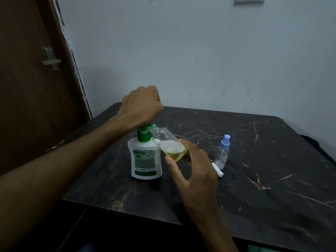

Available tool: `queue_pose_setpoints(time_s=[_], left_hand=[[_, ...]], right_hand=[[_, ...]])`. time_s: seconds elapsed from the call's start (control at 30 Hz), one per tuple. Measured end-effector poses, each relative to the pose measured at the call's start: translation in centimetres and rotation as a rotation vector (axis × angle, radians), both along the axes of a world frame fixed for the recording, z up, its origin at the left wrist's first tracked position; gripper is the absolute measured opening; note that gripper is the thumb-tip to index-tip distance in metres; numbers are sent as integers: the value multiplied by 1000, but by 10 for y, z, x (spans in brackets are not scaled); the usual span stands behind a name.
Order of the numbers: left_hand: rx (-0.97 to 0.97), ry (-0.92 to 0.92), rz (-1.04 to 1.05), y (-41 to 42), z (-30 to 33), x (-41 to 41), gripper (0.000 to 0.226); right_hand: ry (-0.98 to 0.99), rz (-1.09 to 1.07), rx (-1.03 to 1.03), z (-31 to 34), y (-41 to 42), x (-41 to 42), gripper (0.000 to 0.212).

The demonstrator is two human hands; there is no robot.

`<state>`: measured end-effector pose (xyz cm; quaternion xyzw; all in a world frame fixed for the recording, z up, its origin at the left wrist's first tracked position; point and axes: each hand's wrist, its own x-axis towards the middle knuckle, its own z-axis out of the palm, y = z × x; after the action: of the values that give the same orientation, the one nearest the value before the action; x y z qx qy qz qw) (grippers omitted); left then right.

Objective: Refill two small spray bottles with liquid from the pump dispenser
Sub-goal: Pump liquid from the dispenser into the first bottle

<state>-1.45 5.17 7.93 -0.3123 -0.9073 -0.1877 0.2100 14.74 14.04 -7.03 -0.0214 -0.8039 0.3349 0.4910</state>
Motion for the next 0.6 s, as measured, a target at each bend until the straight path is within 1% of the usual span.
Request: queue_pose_setpoints(time_s=[0.1, 0.17, 0.27, 0.4, 0.47, 0.53, 0.6], left_hand=[[-6, 4, -3, -1, 0, 1, 20], [-7, -1, 3, -1, 3, 2, 13], [15, 0, 2, 0, 4, 1, 12], [21, 1, -8, 1, -3, -2, 23], [16, 18, -9, 0, -1, -2, 22], [3, 29, 1, 0, 3, 1, 16], [15, 25, 9, 1, 6, 5, 21]], right_hand=[[5, 0, -7, 0, 0, 1, 47], [5, 7, -16, 0, 1, 2, 48], [-4, 7, -23, 0, 1, 2, 48], [-27, 12, -24, -1, 1, 0, 47], [-24, 15, -22, -1, 1, 0, 47], [-23, 17, -25, -1, 1, 1, 48], [-24, 16, -31, -1, 1, 2, 49]])
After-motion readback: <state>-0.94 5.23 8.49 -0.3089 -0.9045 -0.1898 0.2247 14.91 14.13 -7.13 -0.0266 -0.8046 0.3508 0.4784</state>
